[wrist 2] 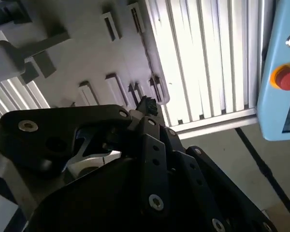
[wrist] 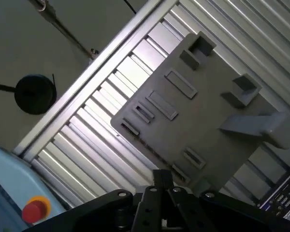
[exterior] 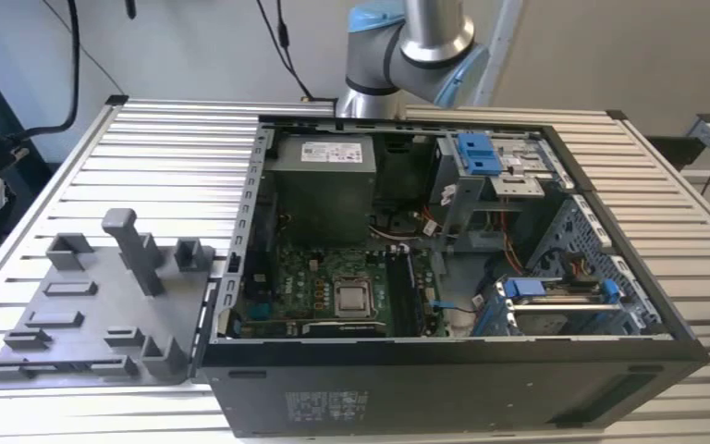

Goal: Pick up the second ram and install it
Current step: 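Pick up the second ram and move it above second insertion slot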

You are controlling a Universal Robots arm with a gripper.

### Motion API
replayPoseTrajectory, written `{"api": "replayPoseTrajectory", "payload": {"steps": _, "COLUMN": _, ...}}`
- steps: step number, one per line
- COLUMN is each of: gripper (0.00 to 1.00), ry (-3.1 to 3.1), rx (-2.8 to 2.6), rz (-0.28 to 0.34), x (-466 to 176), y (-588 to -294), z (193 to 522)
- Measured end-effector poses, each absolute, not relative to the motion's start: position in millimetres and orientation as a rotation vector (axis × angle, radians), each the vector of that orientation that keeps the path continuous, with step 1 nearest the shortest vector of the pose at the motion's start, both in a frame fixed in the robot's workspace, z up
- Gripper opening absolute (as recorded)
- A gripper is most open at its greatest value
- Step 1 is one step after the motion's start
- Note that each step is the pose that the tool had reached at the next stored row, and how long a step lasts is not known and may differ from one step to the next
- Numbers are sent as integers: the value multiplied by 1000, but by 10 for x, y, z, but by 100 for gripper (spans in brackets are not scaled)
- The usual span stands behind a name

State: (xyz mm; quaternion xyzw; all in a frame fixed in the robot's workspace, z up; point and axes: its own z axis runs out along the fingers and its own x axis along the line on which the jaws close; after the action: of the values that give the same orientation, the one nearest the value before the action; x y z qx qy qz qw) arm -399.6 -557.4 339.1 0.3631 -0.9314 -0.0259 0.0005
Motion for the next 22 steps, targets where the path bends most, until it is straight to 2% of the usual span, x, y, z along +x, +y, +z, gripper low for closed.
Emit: {"api": "replayPoseTrajectory", "payload": {"steps": 22, "gripper": 11, "ry": -2678, "rx": 1642, "rz": -70, "x": -3996, "y": -5554, "z": 3311}}
